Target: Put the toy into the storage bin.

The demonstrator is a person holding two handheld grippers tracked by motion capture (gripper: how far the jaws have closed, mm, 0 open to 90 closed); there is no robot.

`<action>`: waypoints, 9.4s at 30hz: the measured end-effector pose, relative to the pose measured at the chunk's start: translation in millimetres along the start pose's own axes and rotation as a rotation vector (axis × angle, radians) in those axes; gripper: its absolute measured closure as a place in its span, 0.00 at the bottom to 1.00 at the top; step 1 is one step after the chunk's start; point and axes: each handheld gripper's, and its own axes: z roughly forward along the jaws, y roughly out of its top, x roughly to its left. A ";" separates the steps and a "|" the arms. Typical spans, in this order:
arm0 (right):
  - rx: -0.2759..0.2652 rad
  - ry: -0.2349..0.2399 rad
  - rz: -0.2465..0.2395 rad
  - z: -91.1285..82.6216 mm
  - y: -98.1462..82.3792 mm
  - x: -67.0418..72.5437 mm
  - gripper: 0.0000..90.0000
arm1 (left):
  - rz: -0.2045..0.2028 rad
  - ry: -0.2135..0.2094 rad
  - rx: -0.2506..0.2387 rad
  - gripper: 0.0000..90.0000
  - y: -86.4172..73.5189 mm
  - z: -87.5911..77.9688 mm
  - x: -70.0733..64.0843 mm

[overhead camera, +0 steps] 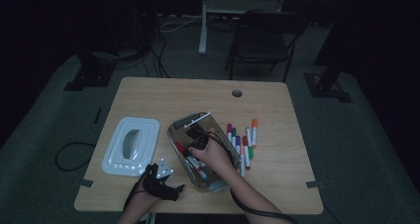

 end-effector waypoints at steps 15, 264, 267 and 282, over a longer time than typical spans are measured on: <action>0.090 -0.024 -0.021 15.4 -0.4 -1.5 0.80 | 0.000 0.000 0.001 0.01 0.0 0.0 0.0; -0.256 -0.244 0.401 -100.3 -92.4 -192.5 0.85 | -0.004 0.002 0.002 0.01 -0.3 -0.3 -0.2; -0.287 -0.214 0.368 -114.5 -87.8 -177.3 0.85 | -0.004 0.002 0.002 0.01 -0.3 -0.3 -0.2; -0.372 -0.005 0.179 -155.6 -58.5 -93.2 0.85 | -0.004 0.003 0.001 0.01 -0.2 -0.2 -0.1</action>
